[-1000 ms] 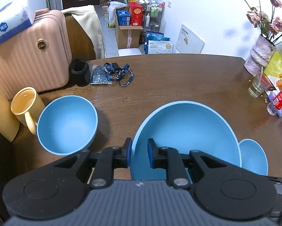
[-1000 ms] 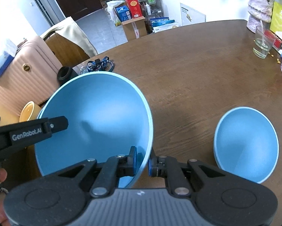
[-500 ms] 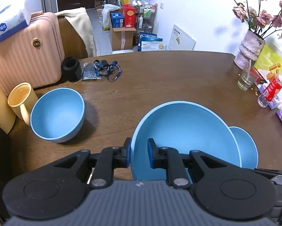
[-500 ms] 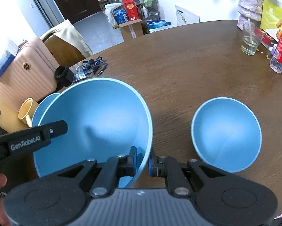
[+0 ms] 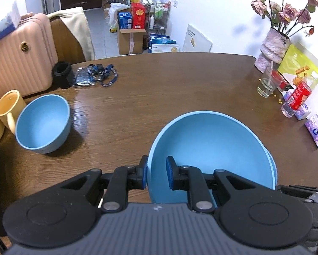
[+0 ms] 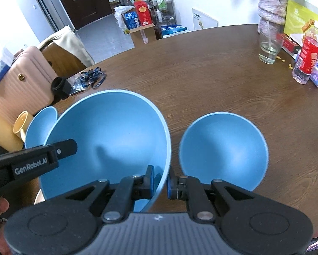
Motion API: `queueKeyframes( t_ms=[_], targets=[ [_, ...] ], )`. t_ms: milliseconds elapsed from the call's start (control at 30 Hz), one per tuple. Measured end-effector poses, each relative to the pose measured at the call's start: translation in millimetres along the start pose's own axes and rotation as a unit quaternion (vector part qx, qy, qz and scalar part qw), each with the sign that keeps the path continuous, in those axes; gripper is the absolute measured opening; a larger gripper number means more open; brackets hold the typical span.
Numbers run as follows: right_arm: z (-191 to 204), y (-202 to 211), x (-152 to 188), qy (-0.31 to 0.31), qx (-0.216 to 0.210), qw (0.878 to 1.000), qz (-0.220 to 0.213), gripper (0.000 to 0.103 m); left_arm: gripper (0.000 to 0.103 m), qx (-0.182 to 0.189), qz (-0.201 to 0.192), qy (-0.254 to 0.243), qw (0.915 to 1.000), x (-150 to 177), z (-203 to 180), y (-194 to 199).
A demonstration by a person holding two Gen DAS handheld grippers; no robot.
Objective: Organize plates and bowls
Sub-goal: 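Move the held blue bowl over the placed blue bowl with both grippers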
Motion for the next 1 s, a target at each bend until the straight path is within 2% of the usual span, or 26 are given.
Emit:
queueKeyframes(
  t_ms=[367, 1000],
  targets=[
    [-46.5, 11.3, -8.5, -0.020, 0.009, 1.000, -0.007, 0.010, 0.018, 0.017, -0.004, -0.017, 0.9997, -4.5, -44.9, 2.2],
    [-103.1, 13.5, -16.2, -0.042, 0.025, 0.999, -0.004, 0.010, 0.018, 0.033, 0.022, -0.030, 0.9988, -2.9, -102.0, -21.5]
  ],
)
Point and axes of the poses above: each gripper's, at about its wrist camera, not at the fingertips, and y roughly against the way its jaws point, z to its left, x to its underside, the point moved 3 cm from there along -y, roughly the way its jaws point, and after that the axes turned 13 degrees about -x, right-handed, at the moved point
